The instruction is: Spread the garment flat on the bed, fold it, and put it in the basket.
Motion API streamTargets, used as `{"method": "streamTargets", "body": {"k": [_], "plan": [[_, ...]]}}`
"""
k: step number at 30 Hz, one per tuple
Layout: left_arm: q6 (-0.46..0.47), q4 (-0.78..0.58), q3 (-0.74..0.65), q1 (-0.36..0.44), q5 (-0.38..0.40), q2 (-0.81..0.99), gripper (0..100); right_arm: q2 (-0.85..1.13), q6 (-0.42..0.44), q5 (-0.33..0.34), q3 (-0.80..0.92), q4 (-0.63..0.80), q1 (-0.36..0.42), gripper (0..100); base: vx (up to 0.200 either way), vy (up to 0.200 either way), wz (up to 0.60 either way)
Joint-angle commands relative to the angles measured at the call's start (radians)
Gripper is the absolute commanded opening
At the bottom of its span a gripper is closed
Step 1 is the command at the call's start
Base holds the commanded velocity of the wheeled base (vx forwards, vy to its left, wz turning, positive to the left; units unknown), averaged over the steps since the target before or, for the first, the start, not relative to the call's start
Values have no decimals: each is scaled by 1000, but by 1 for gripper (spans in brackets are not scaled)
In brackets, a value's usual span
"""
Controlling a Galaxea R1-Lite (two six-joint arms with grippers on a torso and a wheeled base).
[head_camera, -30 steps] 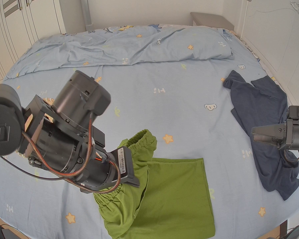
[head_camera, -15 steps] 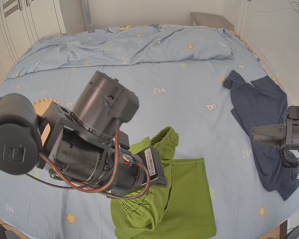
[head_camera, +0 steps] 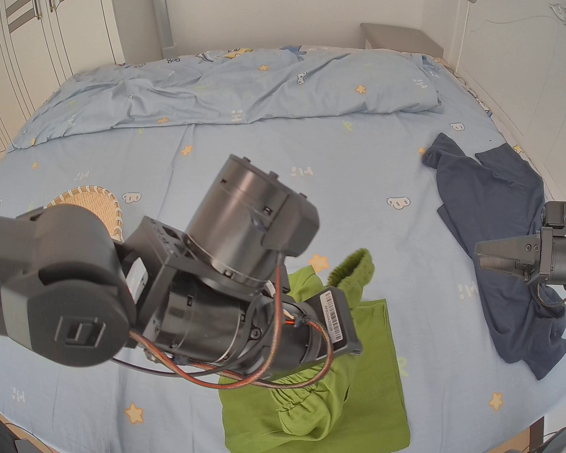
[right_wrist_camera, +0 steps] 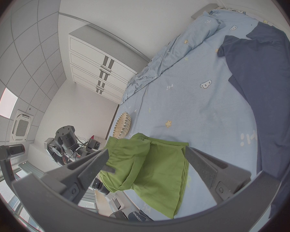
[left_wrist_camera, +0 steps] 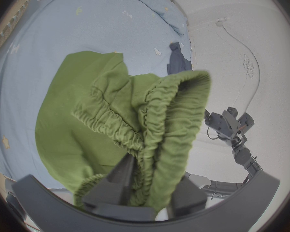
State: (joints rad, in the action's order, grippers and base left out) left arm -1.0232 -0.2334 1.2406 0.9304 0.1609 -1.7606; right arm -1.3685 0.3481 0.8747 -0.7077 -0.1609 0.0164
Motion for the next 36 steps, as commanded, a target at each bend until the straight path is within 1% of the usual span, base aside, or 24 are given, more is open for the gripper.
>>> {"method": "streamTargets", "body": {"k": [1, 4, 6, 7, 9, 12, 15, 17, 19, 20, 21, 23, 24, 26, 27, 28, 30, 32, 33, 36], "plan": [[-2, 8, 3, 24, -1, -31, 100, -1, -1, 0, -4, 0, -7, 100, 0, 0, 0], [-2, 29, 6, 28, 2, -40, 100, -1, -1, 1, -4, 0, -7, 100, 0, 0, 0], [-9, 100, 0, 50, 6, -48, 100, -1, -1, 1, -3, 0, -7, 100, 0, 0, 0], [-11, 106, 0, 53, 8, -48, 100, -1, -1, 0, -4, 0, -7, 100, 0, 0, 0], [-35, 154, -6, 61, 32, -48, 100, -1, -1, 0, -4, 0, -7, 100, 0, 0, 0], [-77, 178, -38, 50, 86, -46, 100, -1, -1, 1, -4, 0, -6, 100, 0, 0, 0], [-81, 203, -70, 31, 123, -40, 100, -1, -1, 1, -1, 0, 2, 100, 0, 0, 0], [-75, 223, -113, -42, 144, -30, 100, -1, -1, 3, 4, 1, 13, 100, 0, 0, 0], [-67, 233, -144, -101, 158, 0, 100, -1, 0, 3, 14, 1, 47, 100, 0, 0, 0], [-67, 233, -144, -101, 158, 0, 100, -1, 0, 3, 14, 1, 47, 100, 0, 0, 0], [-31, 249, -168, -179, 174, 20, 100, -1, 0, 3, 28, 3, 96, 100, 0, 0, 0], [48, 256, -225, -285, 200, 30, 100, -1, 0, 1, 47, 6, 151, 100, 0, 0, 0], [66, 259, -245, -308, 210, 29, 100, -1, 0, 1, 51, 9, 165, 100, 0, 0, 0], [133, 272, -313, -378, 255, 29, 100, -1, -1, 0, 57, 37, 221, 100, 0, 0, 0], [140, 273, -323, -386, 261, 27, 100, -1, -1, 1, 57, 43, 231, 100, 0, 0, 0], [172, 295, -371, -429, 293, 23, 100, -1, -3, 0, 57, 78, 281, 100, 0, 0, 0], [203, 344, -423, -464, 330, 18, 100, -4, -4, -3, 53, 132, 349, 100, 0, 0, 0], [227, 396, -458, -493, 347, 4, 100, -46, -12, -3, 50, 161, 396, 100, 0, 0, 0], [227, 396, -458, -493, 347, 4, 100, -46, -12, -3, 50, 161, 396, 100, 0, 0, 0], [279, 491, -526, -502, 358, -46, 100, -162, -61, -11, 37, 170, 458, 100, 0, 0, 0]]}}
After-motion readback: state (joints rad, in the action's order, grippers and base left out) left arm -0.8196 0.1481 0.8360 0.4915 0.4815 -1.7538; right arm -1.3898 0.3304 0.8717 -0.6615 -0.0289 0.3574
